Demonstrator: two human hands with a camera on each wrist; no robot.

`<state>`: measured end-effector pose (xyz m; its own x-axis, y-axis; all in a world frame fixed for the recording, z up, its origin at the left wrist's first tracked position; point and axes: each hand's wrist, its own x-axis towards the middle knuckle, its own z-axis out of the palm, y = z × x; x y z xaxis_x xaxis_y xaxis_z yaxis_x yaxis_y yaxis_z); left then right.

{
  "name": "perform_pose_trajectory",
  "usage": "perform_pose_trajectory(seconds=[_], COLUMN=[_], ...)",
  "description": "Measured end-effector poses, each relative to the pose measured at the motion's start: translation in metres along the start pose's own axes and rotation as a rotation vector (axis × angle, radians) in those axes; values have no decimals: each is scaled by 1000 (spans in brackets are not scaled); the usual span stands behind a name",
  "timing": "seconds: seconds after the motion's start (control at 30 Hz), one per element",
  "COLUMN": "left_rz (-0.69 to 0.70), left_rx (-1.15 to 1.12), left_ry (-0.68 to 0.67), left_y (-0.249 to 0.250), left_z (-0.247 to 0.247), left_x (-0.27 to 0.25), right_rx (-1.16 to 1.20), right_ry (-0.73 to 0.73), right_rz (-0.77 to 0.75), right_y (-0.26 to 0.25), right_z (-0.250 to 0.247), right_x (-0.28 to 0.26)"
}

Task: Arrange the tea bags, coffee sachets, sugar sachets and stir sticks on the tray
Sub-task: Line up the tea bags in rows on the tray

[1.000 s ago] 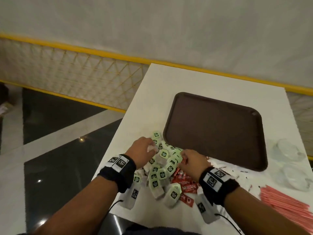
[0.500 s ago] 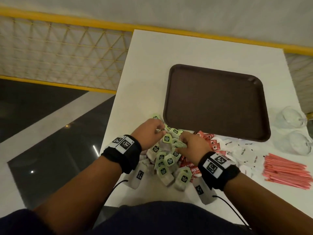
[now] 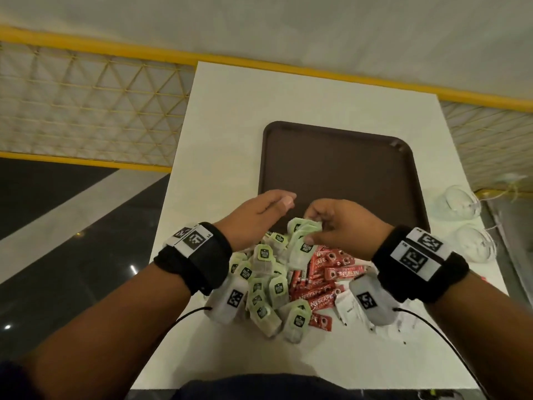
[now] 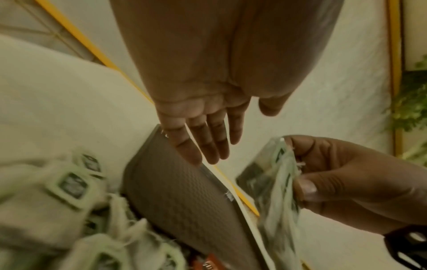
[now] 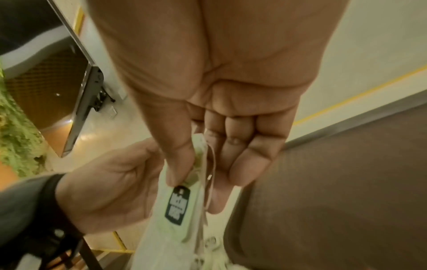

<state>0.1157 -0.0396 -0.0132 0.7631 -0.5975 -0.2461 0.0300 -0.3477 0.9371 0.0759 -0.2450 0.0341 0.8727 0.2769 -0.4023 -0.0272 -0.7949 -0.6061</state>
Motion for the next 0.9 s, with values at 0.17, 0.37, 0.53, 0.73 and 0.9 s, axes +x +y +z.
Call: perform_pose_trajectory(seconds=[0.17, 0.37, 0.53, 0.73, 0.9], left_rz=[-219, -180, -139, -177, -198], left_rx=[-600, -734, -681, -665, -616], left_ry=[-177, -186, -15, 206, 246], left_y=[14, 22, 11, -10, -27], left_z=[1, -21, -34, -50, -58], left_x=[34, 64, 92, 123, 148], right_rx=[32, 152, 343, 649, 810], right_ry=[30, 27, 139, 104, 76], right_rz=[-105, -151, -111, 170, 192], right_y=[-10, 0, 17, 44, 59], right_z=[-44, -72, -74, -58, -45], right_x=[34, 86, 126, 161, 190])
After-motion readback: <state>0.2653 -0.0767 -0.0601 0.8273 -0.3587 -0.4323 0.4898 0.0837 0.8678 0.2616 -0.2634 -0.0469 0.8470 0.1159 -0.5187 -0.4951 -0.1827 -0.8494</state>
